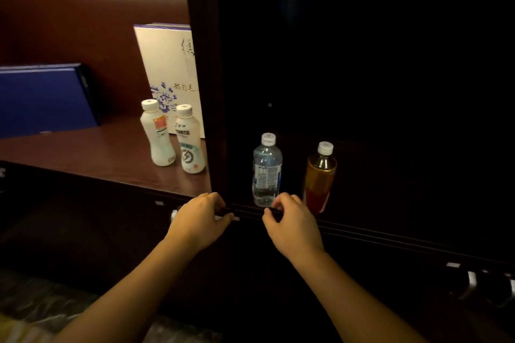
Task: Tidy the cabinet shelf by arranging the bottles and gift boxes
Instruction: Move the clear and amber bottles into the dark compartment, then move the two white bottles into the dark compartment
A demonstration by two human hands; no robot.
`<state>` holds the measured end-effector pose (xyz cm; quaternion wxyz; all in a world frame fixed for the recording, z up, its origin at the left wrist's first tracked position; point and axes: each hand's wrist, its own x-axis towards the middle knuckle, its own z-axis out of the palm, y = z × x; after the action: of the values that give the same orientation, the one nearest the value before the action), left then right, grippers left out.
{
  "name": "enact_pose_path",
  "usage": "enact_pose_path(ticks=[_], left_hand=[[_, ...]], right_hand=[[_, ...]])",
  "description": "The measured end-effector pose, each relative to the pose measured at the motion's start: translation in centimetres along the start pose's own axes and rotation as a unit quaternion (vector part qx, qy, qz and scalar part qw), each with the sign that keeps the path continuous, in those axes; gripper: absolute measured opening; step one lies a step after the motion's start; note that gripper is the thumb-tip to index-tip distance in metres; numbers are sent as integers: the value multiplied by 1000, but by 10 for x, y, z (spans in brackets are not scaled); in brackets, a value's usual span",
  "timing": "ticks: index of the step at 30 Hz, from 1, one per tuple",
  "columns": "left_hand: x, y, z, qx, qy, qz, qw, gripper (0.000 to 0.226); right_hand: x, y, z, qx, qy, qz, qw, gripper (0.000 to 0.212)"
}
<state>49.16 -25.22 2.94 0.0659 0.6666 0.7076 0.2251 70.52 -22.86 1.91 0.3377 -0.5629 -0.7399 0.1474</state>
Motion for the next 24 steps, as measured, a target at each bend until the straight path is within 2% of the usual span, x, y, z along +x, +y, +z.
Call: enact_pose_path(ticks=[5, 10, 18, 21, 24], left_hand=[[-8, -41, -30, 88, 13, 0, 996, 22], [7, -94, -52, 137, 27, -17, 990, 22], [67, -183, -76, 168, 9, -30, 985, 32], [99, -214, -82, 164, 1, -32, 986, 39], [133, -238, -84, 164, -15, -23, 986, 45]], right_hand=[[6, -48, 29, -47, -48, -107, 992, 16], [26, -94, 66, -58, -80, -124, 987, 18], [85, -165, 130, -81, -121, -39, 989, 21], [110, -182, 158, -87, -115, 11, 989, 26], [134, -188, 180, -91, -89, 77, 989, 38]])
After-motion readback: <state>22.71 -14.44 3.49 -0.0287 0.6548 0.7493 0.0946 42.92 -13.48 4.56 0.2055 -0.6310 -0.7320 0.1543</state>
